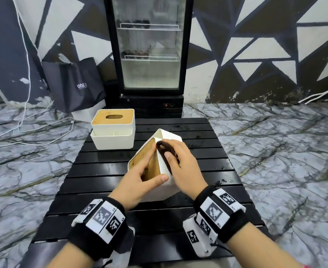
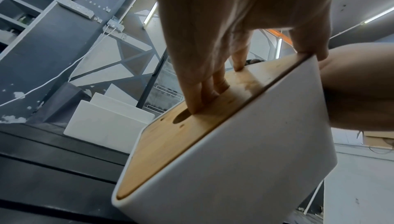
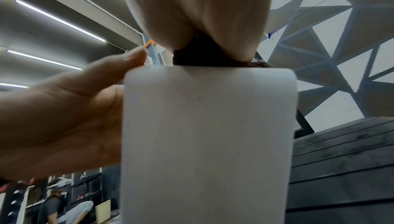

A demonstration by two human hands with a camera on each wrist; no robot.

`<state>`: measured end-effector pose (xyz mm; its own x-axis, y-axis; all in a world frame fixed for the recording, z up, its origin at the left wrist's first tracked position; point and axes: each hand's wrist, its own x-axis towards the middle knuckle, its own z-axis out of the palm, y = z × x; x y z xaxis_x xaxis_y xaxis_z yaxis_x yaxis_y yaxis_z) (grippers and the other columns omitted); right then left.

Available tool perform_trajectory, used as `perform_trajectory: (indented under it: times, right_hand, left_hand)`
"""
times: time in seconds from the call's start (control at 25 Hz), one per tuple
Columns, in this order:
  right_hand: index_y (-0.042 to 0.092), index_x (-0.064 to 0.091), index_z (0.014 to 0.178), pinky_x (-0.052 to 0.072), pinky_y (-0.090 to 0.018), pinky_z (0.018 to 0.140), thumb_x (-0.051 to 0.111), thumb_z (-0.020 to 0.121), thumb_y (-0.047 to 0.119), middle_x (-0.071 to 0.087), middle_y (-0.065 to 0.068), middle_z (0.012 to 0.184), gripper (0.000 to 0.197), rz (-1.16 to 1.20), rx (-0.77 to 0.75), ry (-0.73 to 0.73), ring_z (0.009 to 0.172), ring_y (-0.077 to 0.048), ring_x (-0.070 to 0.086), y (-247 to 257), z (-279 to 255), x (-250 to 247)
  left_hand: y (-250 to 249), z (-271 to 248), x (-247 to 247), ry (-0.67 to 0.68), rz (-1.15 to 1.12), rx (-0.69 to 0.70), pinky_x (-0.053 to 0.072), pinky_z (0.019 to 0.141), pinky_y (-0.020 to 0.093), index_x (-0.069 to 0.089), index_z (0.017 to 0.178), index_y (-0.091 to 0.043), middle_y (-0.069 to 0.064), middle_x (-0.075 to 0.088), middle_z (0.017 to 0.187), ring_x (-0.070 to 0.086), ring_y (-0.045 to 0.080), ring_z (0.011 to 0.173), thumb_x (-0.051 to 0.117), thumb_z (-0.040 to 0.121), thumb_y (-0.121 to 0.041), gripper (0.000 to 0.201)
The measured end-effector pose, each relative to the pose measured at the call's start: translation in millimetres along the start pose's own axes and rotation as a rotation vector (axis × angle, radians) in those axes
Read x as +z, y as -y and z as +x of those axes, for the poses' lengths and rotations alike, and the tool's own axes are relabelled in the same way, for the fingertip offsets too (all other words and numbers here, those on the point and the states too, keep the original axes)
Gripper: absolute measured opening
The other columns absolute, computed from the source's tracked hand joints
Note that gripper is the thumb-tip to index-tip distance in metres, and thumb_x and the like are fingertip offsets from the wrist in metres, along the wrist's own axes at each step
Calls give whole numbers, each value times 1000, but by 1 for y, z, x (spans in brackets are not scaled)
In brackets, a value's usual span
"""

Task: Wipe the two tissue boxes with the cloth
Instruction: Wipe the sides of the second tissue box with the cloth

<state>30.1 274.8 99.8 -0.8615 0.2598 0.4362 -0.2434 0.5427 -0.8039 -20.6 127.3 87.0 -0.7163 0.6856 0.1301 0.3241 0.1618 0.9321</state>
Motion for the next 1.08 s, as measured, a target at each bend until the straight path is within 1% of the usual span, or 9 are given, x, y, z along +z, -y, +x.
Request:
perform_trajectory:
  times: [0.2,0.36,0.44,0.56,0.68,0.76,0.88,0.96,1.08]
  right_hand:
    - [21,55,118,36,-23,100,46,91,7,51,12,113,32,2,37,-34,114,-8,47,-4,12,-2]
    - [38,48,117,34,-16,99,44,89,17,50,22,115,35,6,-18,-28,114,1,45,-6,-9,1]
    - [47,44,114,34,-14,98,43,88,22,49,27,116,36,33,-66,-23,115,-2,45,-6,-23,0]
    - [39,49,119,36,-18,99,40,88,31,50,22,120,32,51,-83,-20,120,-10,46,-13,-40,-1]
    - [33,51,120,37,-24,102,40,88,34,50,21,122,34,40,-77,-24,121,-9,45,-24,-45,-8]
    - [39,50,116,39,-29,102,42,89,30,50,21,120,30,26,-50,-50,118,-7,47,-29,-38,-12]
    - [49,44,109,39,-32,102,42,86,21,46,26,116,36,15,-18,-97,115,-7,47,-26,-27,-10]
    - [47,44,112,38,-30,102,42,87,21,45,26,118,36,13,-47,-92,116,-9,46,-21,-30,-3]
    - [42,45,121,31,-14,101,40,90,29,42,30,122,35,-22,-136,-72,119,-1,41,-21,-45,3]
  left_hand:
    - [-4,-2,5,-15,-2,-16,28,115,32,23,135,-58,-30,31,144,32,-3,135,70,68,-51,82]
    - [0,-2,4,-15,2,-15,26,114,22,21,134,-60,-26,29,147,28,-3,136,69,70,-51,81]
    - [0,-2,3,-13,-4,-17,28,108,14,22,134,-61,-27,29,146,27,-8,135,67,66,-59,82]
    - [1,-1,4,-2,-23,-14,27,109,15,24,135,-60,-29,29,146,27,-11,133,67,61,-62,85]
    - [0,-3,4,-14,-51,-34,30,111,21,29,131,-64,-28,33,144,33,-6,133,68,58,-59,83]
    - [-1,-4,5,-11,-54,-46,33,110,24,30,128,-68,-23,37,143,39,0,130,69,57,-58,81]
    - [-1,-5,6,-9,-43,-43,37,105,19,31,127,-67,-21,40,141,43,0,126,68,57,-56,80]
    - [0,-6,7,-20,-50,-37,39,104,20,31,128,-66,-24,40,141,44,-1,125,67,59,-54,79]
    - [3,-7,7,-50,-61,-30,40,106,30,34,130,-63,-23,44,139,48,4,122,63,62,-47,76]
